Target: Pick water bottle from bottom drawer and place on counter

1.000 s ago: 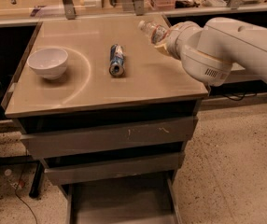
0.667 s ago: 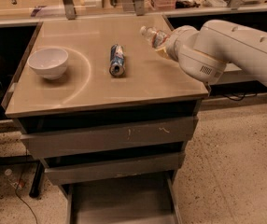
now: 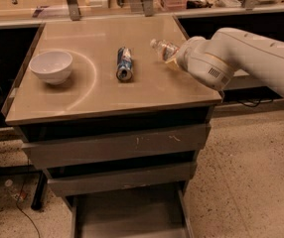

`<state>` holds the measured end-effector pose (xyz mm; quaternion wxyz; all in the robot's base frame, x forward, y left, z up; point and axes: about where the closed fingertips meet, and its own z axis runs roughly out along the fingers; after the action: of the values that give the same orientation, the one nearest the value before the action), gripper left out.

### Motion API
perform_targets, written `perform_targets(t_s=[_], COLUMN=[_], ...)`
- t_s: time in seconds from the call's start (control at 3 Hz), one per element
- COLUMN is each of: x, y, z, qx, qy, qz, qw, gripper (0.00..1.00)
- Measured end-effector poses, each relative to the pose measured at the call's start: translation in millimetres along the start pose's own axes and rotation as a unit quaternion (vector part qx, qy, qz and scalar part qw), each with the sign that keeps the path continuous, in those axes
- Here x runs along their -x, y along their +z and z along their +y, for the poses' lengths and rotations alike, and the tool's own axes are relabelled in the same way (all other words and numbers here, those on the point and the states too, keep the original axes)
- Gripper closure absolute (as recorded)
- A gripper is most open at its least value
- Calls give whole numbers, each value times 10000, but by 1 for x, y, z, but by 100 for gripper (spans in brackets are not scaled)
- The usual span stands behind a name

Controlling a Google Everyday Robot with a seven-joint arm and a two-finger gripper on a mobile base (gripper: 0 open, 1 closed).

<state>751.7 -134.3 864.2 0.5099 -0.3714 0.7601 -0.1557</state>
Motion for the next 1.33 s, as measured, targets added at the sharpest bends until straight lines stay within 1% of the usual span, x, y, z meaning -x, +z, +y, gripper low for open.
perform_targets(t_s=[0.33, 0.67, 1.0, 1.33], x=[-13, -17, -17, -17], y=[6, 5, 5, 5], z=[18, 24, 24, 24], qx=[238, 346, 346, 346], qy=[27, 30, 29, 29], qz=[146, 219, 219, 219], qw=[9996, 9992, 9992, 9992], gripper=[100, 100, 82, 59])
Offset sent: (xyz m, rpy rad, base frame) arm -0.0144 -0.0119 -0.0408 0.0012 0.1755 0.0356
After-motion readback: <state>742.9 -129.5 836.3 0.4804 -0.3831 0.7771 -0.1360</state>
